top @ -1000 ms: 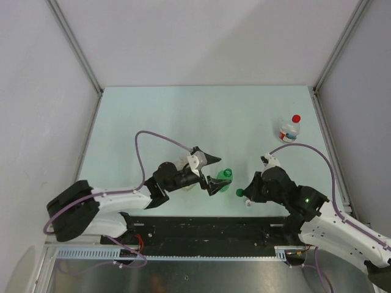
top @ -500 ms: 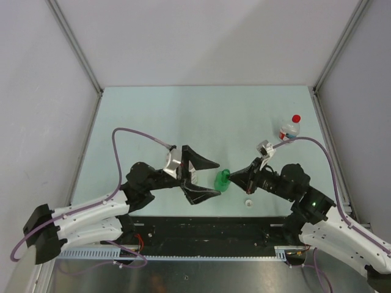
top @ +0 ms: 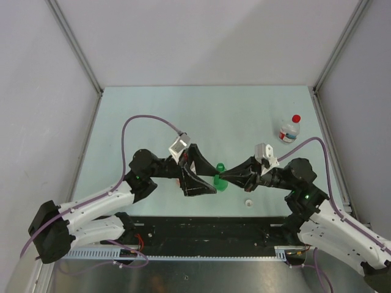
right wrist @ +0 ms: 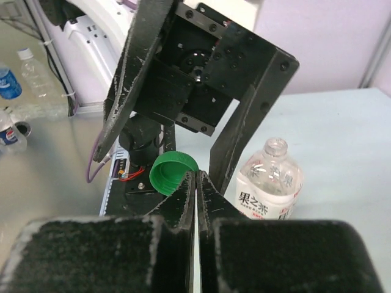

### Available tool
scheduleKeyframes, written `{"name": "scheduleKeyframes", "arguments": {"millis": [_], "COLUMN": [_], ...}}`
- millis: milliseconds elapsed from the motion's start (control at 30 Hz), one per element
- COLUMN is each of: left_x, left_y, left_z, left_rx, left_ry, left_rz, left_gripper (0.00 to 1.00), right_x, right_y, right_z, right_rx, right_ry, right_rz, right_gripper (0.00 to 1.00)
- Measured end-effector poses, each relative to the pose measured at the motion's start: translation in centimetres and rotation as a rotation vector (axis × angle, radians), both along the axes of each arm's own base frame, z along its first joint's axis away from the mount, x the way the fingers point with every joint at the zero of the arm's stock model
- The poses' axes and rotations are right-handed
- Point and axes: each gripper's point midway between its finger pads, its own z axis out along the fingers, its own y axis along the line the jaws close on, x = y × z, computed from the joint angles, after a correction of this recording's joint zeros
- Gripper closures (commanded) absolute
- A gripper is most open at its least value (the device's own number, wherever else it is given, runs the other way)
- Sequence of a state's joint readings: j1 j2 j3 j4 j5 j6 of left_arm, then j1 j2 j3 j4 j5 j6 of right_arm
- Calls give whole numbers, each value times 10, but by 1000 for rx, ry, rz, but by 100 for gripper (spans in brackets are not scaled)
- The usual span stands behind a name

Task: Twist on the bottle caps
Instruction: Pick up the bottle cap from the center of the board.

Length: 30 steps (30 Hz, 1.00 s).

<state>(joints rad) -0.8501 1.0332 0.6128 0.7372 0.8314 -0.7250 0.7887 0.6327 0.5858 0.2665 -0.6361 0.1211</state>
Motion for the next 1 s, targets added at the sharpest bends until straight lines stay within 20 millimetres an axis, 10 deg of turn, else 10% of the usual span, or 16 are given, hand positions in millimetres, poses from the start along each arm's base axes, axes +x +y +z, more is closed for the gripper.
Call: {"name": "scheduleKeyframes", "arguments": {"millis": [1000], "left_x": [-5], "left_y": [3], "left_z": [2], "left_rx": [26], "left_ry": [115], "left_rz": [-46], "left_gripper": [62], "right_x": [-8], "right_y": [4], "right_z": [10], "right_rx": [-56], "right_ry": [-156], "right_rz": [144], "right_gripper": [100]}}
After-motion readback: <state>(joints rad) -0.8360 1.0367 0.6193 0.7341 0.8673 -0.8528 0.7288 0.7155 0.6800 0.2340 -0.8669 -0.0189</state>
